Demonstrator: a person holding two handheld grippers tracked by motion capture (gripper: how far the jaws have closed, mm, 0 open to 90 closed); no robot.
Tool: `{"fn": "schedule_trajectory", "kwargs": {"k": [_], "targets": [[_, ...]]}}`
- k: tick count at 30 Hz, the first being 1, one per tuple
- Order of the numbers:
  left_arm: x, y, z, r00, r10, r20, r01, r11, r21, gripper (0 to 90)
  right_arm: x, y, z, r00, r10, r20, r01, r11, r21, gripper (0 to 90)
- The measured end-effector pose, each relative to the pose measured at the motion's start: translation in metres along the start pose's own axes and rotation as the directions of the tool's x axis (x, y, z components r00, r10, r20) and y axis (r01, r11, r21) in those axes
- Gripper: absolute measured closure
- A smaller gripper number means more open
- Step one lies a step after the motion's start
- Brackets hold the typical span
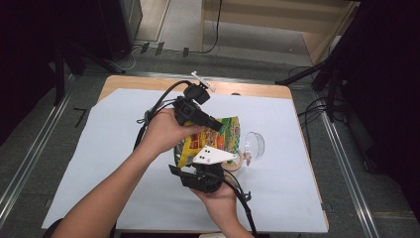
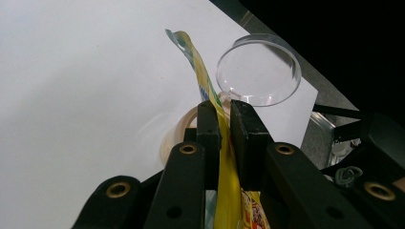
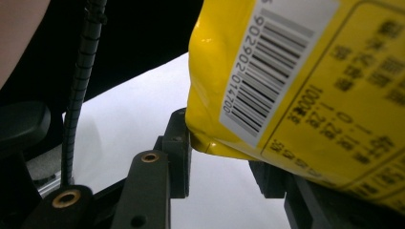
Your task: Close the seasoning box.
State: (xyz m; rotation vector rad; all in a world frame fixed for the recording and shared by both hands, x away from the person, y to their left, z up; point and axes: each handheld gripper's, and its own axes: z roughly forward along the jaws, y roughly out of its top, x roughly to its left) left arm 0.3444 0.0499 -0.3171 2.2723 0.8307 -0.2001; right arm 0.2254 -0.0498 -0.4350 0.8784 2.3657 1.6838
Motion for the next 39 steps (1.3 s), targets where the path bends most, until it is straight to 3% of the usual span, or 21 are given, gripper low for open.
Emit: {"fn": "schedule_trajectory", "kwargs": {"k": [8,23,39], "targets": [[-0.0024,-0.0002,-0.0034,0.9998,0.008,-0.016,-0.008,1.0,-0.004,84.4,0.0008,0.0019,0.0006,0.9999,-0.015,0.003,0.015,1.0,0.002,64.2],[-0.0023,-0.0014,-0.006,1.0,0.007,-0.006,-0.007,0.9997,-0.024,84.2,0.0029,0.0032,-0.0003,0.9981,-0.055,0.026,0.055,0.998,0.013,64.7],[-0.0033,-0.002,-0.0026,0.9996,0.018,-0.021,-0.019,0.9997,-0.013,84.2,0.0007,0.0009,0.002,0.9994,-0.034,0.01,0.034,0.999,0.018,64.9]]}}
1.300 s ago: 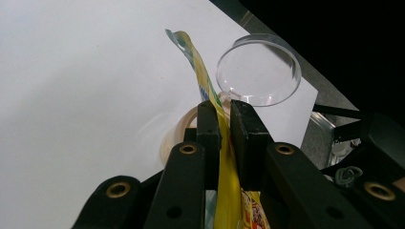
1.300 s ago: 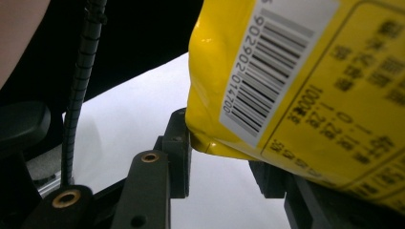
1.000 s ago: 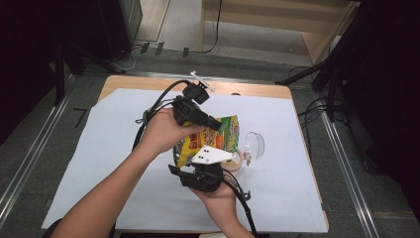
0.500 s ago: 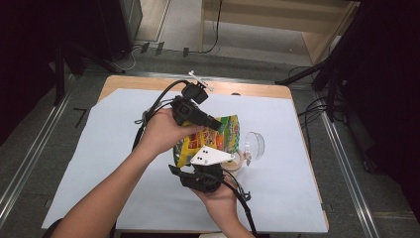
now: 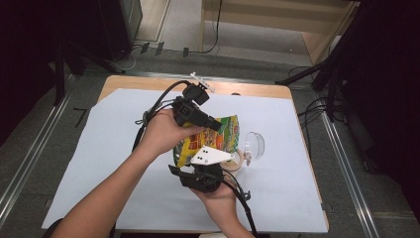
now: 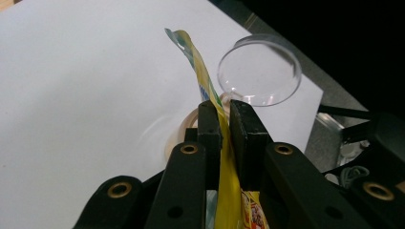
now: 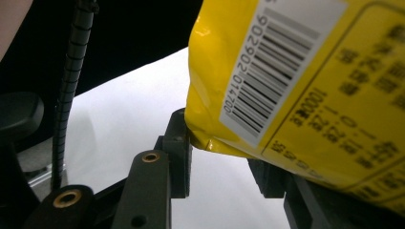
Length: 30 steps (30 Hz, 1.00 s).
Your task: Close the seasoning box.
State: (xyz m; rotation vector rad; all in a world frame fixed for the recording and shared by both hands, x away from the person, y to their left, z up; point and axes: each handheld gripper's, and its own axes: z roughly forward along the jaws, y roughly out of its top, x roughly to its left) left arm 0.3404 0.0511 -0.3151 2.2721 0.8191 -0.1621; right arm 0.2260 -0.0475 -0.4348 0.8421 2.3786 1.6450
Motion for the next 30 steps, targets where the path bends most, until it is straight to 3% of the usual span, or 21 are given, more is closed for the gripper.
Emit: {"fn": "schedule_trajectory", "kwargs": {"k": [30], "targets": [[0.0006,0.0016,0.0004,1.0,-0.003,0.0,0.003,1.0,-0.001,84.0,0.0001,0.0014,-0.0016,0.9997,-0.023,0.014,0.023,1.0,0.006,64.7]]}}
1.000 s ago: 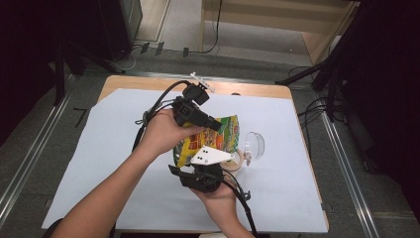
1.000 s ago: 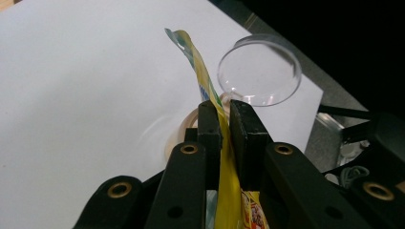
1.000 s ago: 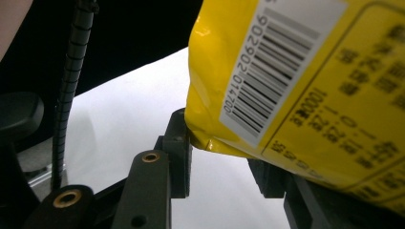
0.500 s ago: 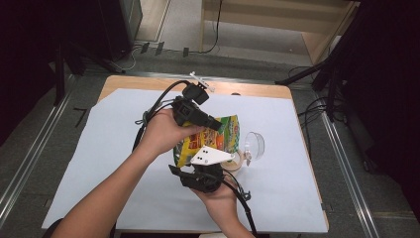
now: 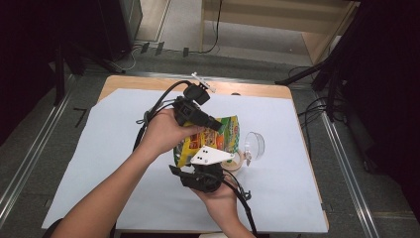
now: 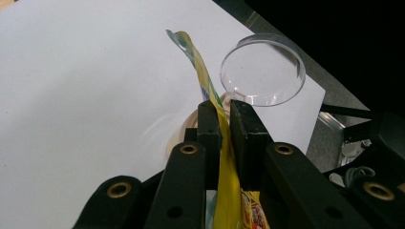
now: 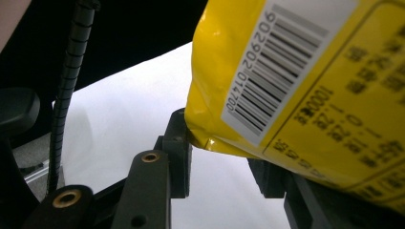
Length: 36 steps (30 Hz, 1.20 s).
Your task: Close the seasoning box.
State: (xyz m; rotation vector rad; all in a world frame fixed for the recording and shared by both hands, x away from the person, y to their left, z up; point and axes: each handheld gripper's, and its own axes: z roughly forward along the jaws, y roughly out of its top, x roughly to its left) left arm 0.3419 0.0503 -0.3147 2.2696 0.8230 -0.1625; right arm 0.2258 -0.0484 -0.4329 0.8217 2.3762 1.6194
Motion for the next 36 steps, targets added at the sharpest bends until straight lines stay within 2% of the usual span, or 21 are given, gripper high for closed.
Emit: {"fn": "schedule_trajectory", "kwargs": {"k": [6,10,14,18,21,36], "targets": [[-0.0021,0.0005,0.0005,0.9999,0.01,-0.013,-0.01,0.9999,0.01,83.8,0.0016,0.0011,-0.0011,1.0,-0.002,0.0,0.002,1.0,-0.003,64.6],[-0.001,0.0001,0.0005,1.0,0.004,-0.006,-0.004,1.0,0.001,83.9,0.0011,-0.0005,-0.0002,1.0,0.001,0.001,-0.001,1.0,0.001,64.8],[-0.0032,0.0022,-0.0009,0.9998,0.016,-0.011,-0.016,0.9999,0.006,83.9,0.0019,0.0019,-0.0016,1.0,-0.003,0.002,0.003,1.0,-0.011,64.8],[-0.0022,0.0016,0.0017,0.9999,0.012,-0.01,-0.011,0.9999,0.011,83.9,0.0007,-0.0003,-0.0002,0.9999,0.013,-0.002,-0.013,1.0,-0.003,65.1],[-0.0023,0.0017,-0.0002,0.9999,0.009,-0.006,-0.009,1.0,0.001,83.9,0.0006,0.0008,-0.0016,1.0,0.003,0.001,-0.003,1.0,-0.004,65.0],[-0.0031,0.0031,0.0022,0.9998,0.017,-0.011,-0.017,0.9996,0.02,83.8,0.0018,0.0,-0.0007,0.9999,0.01,0.001,-0.01,1.0,-0.015,64.8]]}}
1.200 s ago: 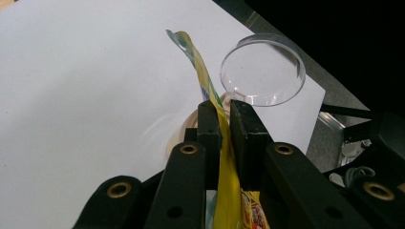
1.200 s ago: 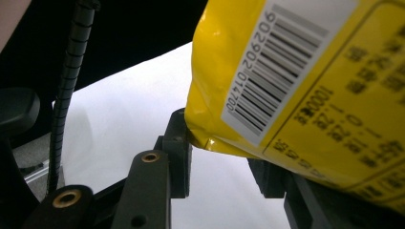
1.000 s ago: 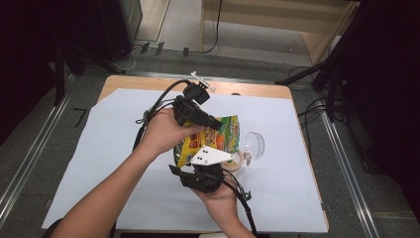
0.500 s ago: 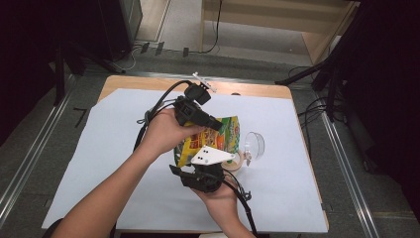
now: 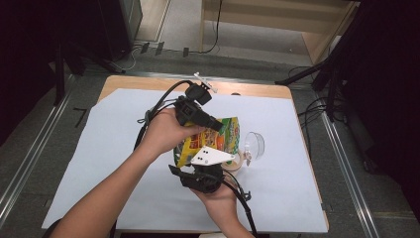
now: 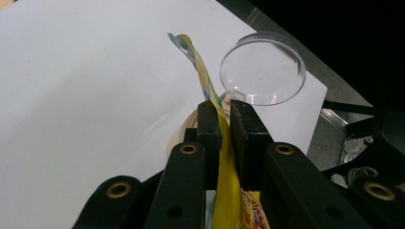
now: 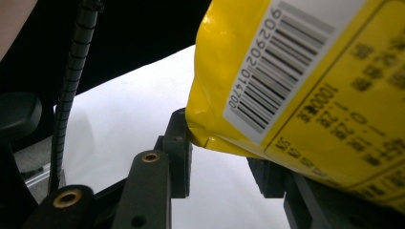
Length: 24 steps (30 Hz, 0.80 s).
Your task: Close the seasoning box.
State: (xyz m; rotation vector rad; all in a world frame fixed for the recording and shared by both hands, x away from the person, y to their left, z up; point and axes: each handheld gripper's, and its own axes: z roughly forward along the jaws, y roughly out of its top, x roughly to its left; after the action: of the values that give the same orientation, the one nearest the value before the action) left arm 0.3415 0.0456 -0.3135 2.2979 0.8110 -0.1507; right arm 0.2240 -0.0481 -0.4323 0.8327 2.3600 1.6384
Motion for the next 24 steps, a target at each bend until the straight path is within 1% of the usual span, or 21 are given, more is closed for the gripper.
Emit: {"fn": "schedule_trajectory", "kwargs": {"k": [8,14,17,24], "targets": [[-0.0005,0.0002,-0.0001,1.0,0.002,0.0,-0.002,1.0,0.0,83.8,0.0004,-0.0002,0.0002,1.0,0.005,-0.002,-0.005,1.0,0.001,64.3],[-0.0006,0.0005,-0.0007,1.0,0.0,-0.001,0.0,1.0,-0.002,83.8,0.0002,0.0004,-0.0005,1.0,0.002,0.002,-0.002,1.0,0.001,64.8],[-0.0004,0.0013,-0.0022,1.0,-0.001,-0.001,0.001,0.9999,-0.011,83.8,-0.0007,0.0019,-0.0012,1.0,-0.004,0.005,0.004,1.0,-0.001,64.7],[-0.0013,0.0026,-0.0007,1.0,0.001,-0.006,-0.001,1.0,0.0,83.8,-0.0006,0.0018,-0.0009,1.0,0.004,0.004,-0.004,1.0,-0.005,64.7]]}}
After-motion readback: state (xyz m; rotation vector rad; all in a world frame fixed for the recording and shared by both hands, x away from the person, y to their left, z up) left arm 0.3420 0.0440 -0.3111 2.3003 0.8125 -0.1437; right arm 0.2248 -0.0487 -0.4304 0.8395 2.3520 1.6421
